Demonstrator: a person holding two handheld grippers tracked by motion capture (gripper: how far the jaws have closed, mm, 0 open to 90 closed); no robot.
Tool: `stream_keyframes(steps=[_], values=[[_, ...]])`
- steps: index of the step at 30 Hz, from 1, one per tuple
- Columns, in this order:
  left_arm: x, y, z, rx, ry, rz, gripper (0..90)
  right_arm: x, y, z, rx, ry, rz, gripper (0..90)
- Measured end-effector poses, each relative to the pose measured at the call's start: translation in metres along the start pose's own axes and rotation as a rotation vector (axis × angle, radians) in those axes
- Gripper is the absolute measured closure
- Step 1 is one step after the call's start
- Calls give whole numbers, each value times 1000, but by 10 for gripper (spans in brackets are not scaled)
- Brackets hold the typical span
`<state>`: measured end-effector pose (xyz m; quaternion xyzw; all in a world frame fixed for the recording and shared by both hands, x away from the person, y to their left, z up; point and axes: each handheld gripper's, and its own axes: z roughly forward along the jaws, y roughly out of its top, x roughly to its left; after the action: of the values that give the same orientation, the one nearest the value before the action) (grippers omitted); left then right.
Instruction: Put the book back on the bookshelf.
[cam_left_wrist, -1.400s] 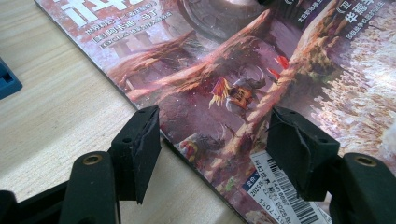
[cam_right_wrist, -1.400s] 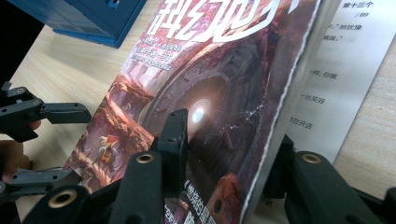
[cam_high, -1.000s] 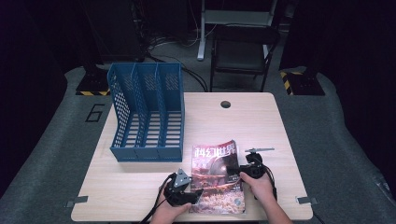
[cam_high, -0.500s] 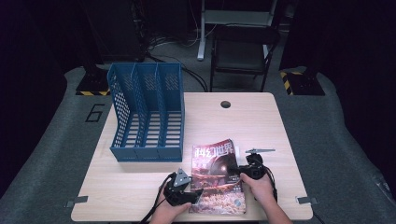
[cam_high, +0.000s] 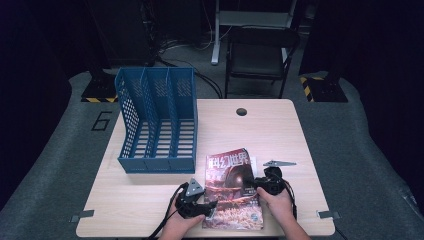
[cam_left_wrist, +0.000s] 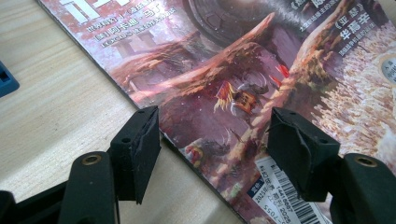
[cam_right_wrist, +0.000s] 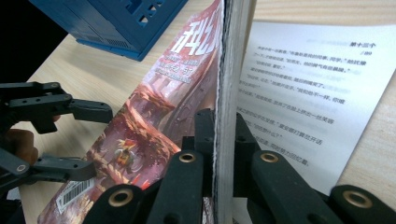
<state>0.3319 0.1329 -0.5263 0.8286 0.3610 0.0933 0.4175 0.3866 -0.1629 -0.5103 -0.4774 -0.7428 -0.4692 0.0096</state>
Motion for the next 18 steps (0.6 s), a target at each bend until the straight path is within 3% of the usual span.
stream_keyframes(steps=[6, 18], values=[[3, 3, 0, 22, -24, -20, 329, 4, 0, -2, -17, 2, -6, 860], [9, 13, 3, 35, -21, -46, 294, 9, 0, -9, -52, 22, -11, 860]])
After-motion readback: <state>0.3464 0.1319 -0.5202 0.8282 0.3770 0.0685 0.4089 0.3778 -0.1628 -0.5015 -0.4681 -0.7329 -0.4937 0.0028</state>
